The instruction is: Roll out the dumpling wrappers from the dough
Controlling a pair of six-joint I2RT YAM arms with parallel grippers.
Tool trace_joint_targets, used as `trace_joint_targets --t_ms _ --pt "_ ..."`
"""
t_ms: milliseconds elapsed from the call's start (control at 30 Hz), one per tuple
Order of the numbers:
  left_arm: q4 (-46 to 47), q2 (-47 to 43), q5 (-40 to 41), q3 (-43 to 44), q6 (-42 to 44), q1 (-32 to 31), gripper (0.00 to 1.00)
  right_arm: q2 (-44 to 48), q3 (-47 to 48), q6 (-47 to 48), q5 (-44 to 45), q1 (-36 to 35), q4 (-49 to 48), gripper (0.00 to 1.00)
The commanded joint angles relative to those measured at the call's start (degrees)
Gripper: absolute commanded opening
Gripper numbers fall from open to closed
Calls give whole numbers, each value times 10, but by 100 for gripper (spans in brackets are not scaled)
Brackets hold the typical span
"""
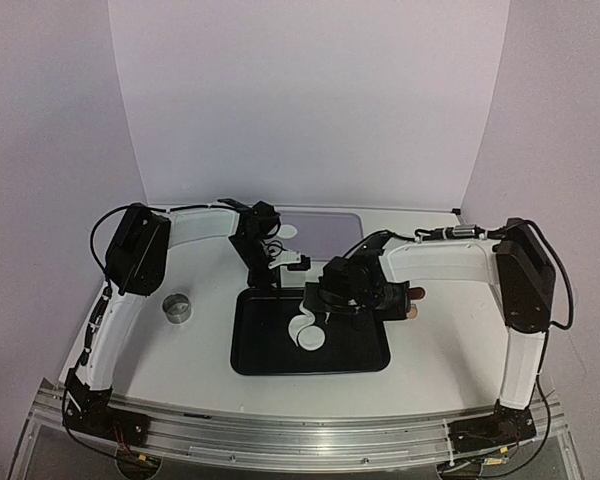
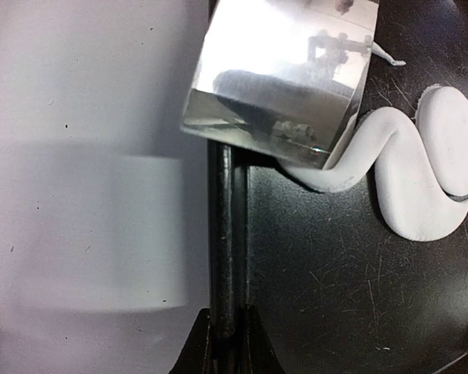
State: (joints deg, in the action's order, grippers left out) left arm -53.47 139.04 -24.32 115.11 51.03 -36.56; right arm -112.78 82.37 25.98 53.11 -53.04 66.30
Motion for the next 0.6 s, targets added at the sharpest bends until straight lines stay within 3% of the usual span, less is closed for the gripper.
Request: trace_joint_targets --t_ms 0,567 --pt "40 21 55 7 48 -11 0 -31 40 40 -7 -4 -71 0" --pt "49 22 54 5 50 -11 0 -51 54 192 -19 -28 -198 0"
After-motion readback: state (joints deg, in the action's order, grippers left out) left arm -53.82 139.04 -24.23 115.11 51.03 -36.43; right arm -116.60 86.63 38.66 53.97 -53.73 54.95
